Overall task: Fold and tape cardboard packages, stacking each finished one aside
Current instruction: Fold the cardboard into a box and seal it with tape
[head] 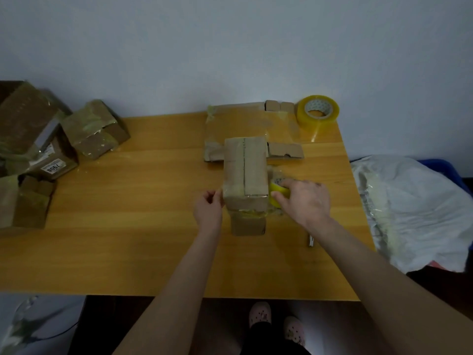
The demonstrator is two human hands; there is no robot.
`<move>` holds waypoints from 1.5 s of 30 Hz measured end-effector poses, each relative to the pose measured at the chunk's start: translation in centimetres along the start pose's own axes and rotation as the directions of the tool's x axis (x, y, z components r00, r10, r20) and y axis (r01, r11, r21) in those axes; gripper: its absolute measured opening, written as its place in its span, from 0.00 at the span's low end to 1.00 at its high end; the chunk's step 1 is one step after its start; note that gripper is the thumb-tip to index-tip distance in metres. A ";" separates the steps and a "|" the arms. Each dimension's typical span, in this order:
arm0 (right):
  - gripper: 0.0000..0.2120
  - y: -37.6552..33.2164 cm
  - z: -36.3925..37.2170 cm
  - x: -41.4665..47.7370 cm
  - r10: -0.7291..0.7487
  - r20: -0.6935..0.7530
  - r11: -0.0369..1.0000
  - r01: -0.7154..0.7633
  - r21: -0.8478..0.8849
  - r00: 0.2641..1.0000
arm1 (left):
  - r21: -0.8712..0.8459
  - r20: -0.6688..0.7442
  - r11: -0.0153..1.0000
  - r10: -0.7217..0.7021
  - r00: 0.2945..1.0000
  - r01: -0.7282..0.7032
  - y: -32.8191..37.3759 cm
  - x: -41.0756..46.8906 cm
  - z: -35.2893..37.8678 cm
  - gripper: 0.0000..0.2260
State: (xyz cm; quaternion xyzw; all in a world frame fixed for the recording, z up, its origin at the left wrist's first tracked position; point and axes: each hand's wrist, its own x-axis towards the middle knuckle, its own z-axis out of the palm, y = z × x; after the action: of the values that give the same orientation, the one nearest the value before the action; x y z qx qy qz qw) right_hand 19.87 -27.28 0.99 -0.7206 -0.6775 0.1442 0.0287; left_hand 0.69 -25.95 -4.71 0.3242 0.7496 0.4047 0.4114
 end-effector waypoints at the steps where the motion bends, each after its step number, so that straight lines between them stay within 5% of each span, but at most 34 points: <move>1: 0.18 0.0 0.1 0.2 0.002 -0.005 1.000 -0.002 0.000 1.000 | 0.044 -0.002 0.998 0.037 0.999 -0.036 0.0 0.1 0.1 0.04; 7: 0.18 -0.1 -0.1 0.2 0.004 0.018 1.000 -0.004 0.024 1.000 | 0.321 -0.014 0.917 0.253 0.967 -0.235 0.7 -0.5 -1.1 0.17; 9: 0.18 -0.1 -0.1 0.2 0.005 0.032 0.999 -0.006 0.032 0.999 | 0.438 -0.008 0.737 0.575 0.818 -0.514 1.1 -2.9 -1.3 0.15; 12: 0.20 0.2 0.0 0.3 0.016 0.062 0.998 -0.019 0.055 0.998 | 0.480 0.372 0.336 0.759 0.535 -0.810 -0.1 -5.4 0.7 0.20; 14: 0.20 0.7 0.2 0.3 -0.005 0.099 0.996 -0.004 0.088 0.995 | 0.525 0.536 0.188 0.685 0.494 -0.830 -0.8 -5.5 1.7 0.26; 16: 0.18 1.6 0.7 0.4 -0.039 0.103 0.972 0.014 0.236 0.994 | 0.577 0.573 0.144 0.630 0.524 -0.804 -1.0 -5.1 1.8 0.29; 20: 0.16 6.0 3.3 -0.6 0.251 -0.040 0.802 -0.185 0.568 0.967 | 0.631 0.564 0.153 0.583 0.584 -0.761 -0.9 -5.3 1.8 0.37; 22: 0.13 8.2 4.8 -2.0 0.390 0.066 0.779 -0.367 0.508 0.918 | 0.643 0.560 0.143 0.584 0.588 -0.753 -0.9 -5.5 2.0 0.38; 26: 0.20 8.6 7.5 -3.9 0.381 0.358 0.811 -0.494 0.313 0.852 | 0.677 0.537 0.091 0.617 0.575 -0.730 -1.2 -5.2 2.2 0.39; 32: 0.10 8.6 9.9 -3.2 0.453 0.317 0.766 -0.546 0.340 0.833 | 0.691 0.519 0.050 0.661 0.543 -0.721 -1.8 -4.5 2.4 0.37; 35: 0.07 8.6 8.4 -3.6 0.439 0.180 0.666 -0.453 0.593 0.880 | 0.667 0.504 0.138 0.640 0.579 -0.732 -1.4 -5.0 2.3 0.33; 39: 0.09 6.9 4.6 -5.0 0.356 -0.072 0.524 -0.135 0.841 0.932 | 0.565 0.446 0.384 0.602 0.662 -0.730 -0.2 -5.3 1.9 0.23; 45: 0.05 2.2 1.3 -5.0 -0.078 -0.085 0.685 0.115 0.719 0.993 | 0.415 0.258 0.612 0.631 0.732 -0.673 3.1 -7.4 1.6 0.13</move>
State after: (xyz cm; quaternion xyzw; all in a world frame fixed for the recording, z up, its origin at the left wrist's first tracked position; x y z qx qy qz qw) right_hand 21.51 -32.57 0.06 -0.6176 -0.6023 0.3804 0.3333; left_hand 5.93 -29.99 0.07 0.6829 0.6373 0.3122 0.1734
